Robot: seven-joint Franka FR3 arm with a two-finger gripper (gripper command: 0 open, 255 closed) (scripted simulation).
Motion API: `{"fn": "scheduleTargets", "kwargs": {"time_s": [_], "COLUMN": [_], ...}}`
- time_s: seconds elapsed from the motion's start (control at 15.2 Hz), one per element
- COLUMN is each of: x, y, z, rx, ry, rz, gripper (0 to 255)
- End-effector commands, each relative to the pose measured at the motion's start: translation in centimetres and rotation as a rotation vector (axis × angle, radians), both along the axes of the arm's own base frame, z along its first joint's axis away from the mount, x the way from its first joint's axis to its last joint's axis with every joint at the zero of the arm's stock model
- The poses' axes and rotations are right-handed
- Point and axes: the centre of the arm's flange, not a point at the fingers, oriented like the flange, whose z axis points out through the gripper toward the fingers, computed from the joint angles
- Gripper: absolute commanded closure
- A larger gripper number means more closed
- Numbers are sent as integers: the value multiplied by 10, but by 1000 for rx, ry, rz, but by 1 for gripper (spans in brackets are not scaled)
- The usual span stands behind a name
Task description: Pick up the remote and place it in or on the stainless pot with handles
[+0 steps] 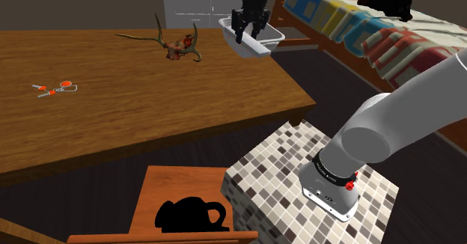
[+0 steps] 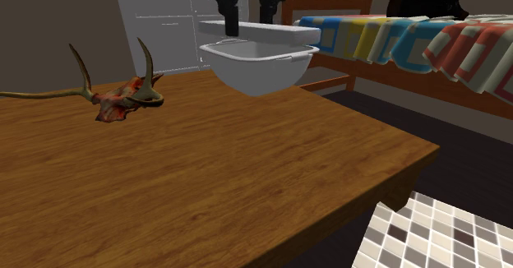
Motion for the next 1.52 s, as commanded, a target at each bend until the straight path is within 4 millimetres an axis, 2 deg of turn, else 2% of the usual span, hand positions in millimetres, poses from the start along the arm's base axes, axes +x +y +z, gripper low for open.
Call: {"fn": "scheduleTargets", "kwargs": {"time_s": [0.0, 1.45], "x": [-1, 167], "y": [-1, -237], "z": [10, 15], "rx": [0, 0], "ry": [0, 0], "rz": [0, 0], "gripper": [255, 255]}}
